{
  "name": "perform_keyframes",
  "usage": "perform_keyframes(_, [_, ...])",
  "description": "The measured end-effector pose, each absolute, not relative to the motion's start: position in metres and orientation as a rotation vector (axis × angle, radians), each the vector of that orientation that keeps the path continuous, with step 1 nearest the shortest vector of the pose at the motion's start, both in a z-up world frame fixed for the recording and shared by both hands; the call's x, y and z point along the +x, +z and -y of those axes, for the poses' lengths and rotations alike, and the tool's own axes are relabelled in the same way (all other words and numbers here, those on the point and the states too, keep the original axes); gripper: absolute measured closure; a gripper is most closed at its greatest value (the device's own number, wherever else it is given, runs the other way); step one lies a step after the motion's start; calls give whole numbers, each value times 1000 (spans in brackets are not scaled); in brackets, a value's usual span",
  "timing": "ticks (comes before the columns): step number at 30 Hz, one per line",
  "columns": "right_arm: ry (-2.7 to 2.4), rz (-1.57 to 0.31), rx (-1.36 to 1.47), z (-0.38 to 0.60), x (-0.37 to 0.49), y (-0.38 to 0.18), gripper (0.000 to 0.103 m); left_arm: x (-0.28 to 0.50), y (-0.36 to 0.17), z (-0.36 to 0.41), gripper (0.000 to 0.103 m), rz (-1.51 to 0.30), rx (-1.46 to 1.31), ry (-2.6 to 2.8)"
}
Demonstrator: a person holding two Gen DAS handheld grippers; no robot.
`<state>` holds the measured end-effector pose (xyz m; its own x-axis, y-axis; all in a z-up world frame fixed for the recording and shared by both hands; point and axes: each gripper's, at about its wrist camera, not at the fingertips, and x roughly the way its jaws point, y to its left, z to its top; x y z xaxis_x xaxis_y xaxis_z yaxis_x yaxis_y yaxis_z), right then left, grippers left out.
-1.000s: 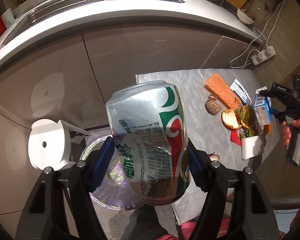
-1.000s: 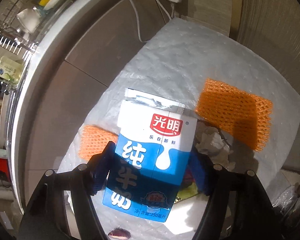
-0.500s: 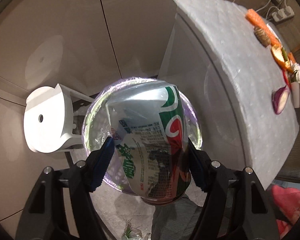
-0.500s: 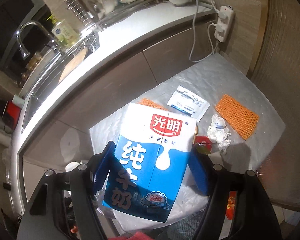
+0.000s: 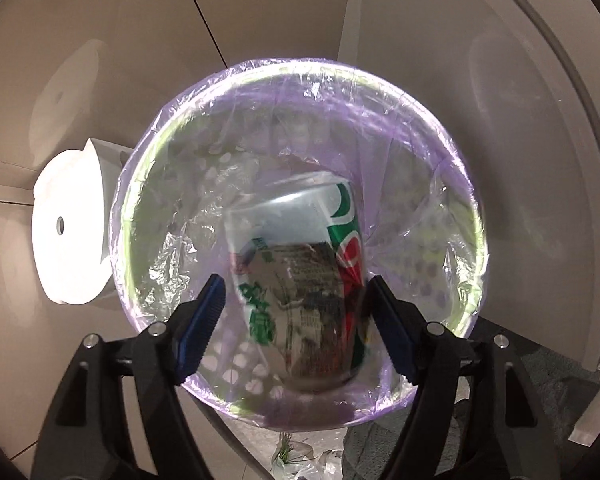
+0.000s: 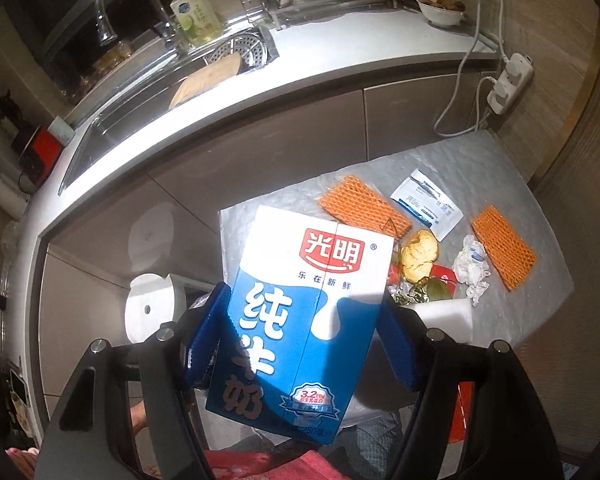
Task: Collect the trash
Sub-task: 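Release the can into the bin with the left tool while the right tool drops the milk carton in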
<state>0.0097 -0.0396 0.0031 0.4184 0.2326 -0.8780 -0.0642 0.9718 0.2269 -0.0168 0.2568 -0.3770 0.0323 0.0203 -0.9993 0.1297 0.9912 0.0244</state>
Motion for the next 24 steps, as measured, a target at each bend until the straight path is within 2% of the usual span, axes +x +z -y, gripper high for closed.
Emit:
perform_keyframes(2, [204,-1119,149,33,10,5,32,-19,-375,-256,28,-1534,125,-90])
perform_keyframes(5, [231,-1116,140,27,10,4,32,-21,-365,-257,16,-1504,126,-90])
perform_keyframes(9, [269,-1126,124,16,11,-1,32,-21,-349,-256,16,-1489,138,-96])
perform_keyframes(15, [399,-1153,16,-27,11,-28,32,-34,-262,-263,15,-1337,79,-78])
perform_keyframes(19, [539,-1213,-33,-74,9,-71,32,-48,-192,-279,8,-1220,60,-19])
perform_keyframes(24, [706,-1279,-134,-143,3,-130,32,-75,-137,-298,8,-1167,42,48])
